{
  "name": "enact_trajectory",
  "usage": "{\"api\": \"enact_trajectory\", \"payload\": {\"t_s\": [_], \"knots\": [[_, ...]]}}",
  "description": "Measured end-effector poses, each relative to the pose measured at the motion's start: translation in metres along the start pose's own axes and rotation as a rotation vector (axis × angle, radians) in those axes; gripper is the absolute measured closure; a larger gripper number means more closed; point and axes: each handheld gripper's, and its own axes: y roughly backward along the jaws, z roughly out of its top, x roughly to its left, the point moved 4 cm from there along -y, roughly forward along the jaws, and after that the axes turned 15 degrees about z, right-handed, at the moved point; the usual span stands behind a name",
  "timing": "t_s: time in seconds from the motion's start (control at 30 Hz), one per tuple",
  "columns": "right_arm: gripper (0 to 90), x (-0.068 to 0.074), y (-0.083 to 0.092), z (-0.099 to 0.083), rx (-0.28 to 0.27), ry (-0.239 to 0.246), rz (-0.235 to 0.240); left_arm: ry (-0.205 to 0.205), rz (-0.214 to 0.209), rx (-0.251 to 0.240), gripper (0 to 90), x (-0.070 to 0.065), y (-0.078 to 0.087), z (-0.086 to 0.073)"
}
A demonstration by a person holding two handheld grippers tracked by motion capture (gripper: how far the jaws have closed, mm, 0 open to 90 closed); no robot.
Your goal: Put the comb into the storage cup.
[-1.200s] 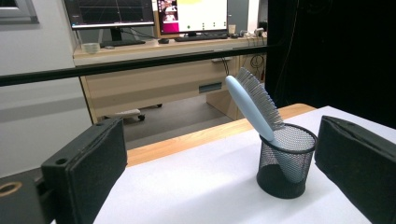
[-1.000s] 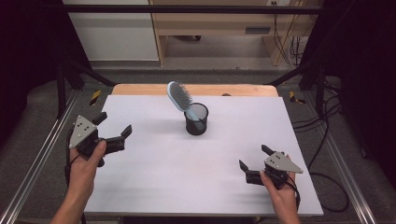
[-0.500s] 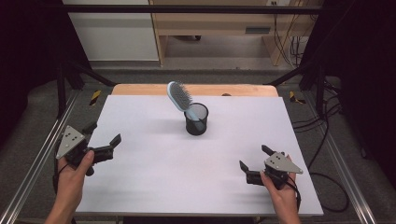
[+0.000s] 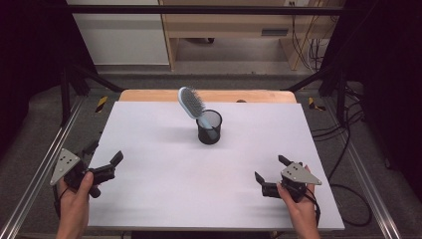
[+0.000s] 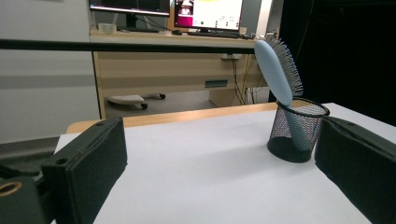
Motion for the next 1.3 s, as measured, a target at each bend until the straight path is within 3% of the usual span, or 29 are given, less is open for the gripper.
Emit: {"api": "enact_trajectory", "payload": {"t_s": [0.17,0.4,0.6,0.83,0.9,1.17,1.3], "knots": [[3.1,0.0,-0.001,0.0,0.003,0.004,0.003,0.022,-0.001,0.011,2.5,-0.003,0.001,-0.012],[3.0,0.0,0.0,0.0,0.0,0.0,0.002,0.01,-0.006,0.025,2.5,-0.008,0.002,-0.019],[3.1,0.0,0.0,0.0,0.001,0.0,0.005,0.025,-0.018,0.034,2.5,-0.012,0.004,-0.024],[3.1,0.0,-0.001,0.0,-0.001,0.0,0.007,-0.001,-0.04,0.039,2.5,-0.021,0.005,-0.027],[3.1,0.0,0.0,0.0,-0.004,0.001,0.006,0.015,-0.05,0.042,2.6,-0.023,0.005,-0.028],[3.1,-0.001,0.002,0.002,-0.021,0.013,0.015,-0.027,-0.062,0.051,2.6,-0.033,0.005,-0.032],[3.1,-0.001,0.006,0.004,-0.042,0.037,0.009,-0.023,-0.096,0.062,2.6,-0.039,0.007,-0.034]]}}
